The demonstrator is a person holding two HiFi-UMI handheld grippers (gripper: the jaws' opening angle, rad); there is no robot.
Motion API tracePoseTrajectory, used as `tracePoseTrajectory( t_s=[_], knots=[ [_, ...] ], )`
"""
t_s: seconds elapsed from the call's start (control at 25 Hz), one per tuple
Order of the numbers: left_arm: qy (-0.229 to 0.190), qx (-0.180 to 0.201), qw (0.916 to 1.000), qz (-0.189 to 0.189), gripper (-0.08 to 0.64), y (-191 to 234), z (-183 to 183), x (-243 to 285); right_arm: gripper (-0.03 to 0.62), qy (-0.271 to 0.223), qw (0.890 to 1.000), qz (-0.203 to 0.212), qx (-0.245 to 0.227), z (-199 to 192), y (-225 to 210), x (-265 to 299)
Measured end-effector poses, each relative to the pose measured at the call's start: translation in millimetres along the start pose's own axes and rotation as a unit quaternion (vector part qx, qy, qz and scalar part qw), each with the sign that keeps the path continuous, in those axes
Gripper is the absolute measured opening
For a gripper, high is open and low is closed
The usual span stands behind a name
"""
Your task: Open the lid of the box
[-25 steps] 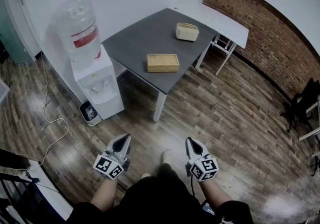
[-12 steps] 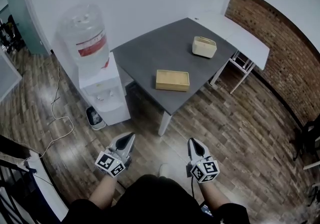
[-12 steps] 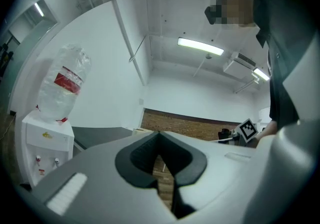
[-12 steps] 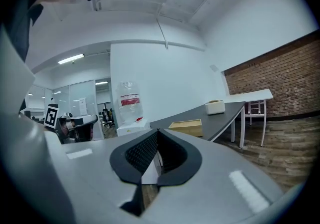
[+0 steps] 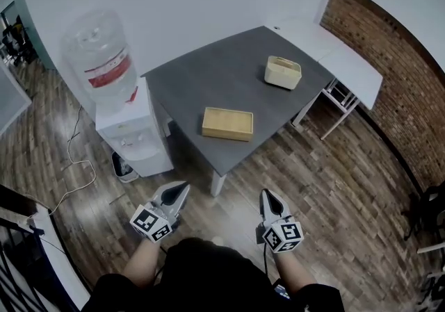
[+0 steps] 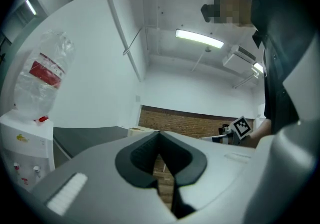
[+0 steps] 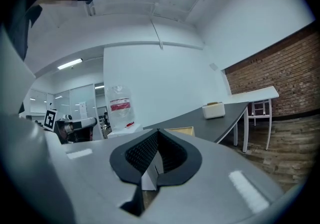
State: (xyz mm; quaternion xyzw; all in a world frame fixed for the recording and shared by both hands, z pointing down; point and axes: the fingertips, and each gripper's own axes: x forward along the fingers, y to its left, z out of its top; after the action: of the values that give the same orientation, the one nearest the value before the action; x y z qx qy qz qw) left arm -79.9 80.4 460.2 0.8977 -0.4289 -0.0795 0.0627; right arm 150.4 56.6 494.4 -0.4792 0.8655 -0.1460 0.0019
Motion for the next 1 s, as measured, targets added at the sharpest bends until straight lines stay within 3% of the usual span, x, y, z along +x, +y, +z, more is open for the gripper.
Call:
tracePoseTrajectory(
  t_s=[0.32,0.8,1.0],
  knots=[
    [0.020,0.018,0.9996,-0.007,0.000,13,-8,31,0.003,0.006,1.000,0.003,0.008,2,-25,29],
    [-0.007,0.025,0.9993,-0.028,0.000,85,12,107,0.003,-0.012,1.000,-0.019,-0.014,33,-56,102],
    [-0.022,0.006,0.9995,-0.022,0.002,118,21,129,0.003,-0.009,1.000,-0.021,-0.021,38,-57,131]
  ],
)
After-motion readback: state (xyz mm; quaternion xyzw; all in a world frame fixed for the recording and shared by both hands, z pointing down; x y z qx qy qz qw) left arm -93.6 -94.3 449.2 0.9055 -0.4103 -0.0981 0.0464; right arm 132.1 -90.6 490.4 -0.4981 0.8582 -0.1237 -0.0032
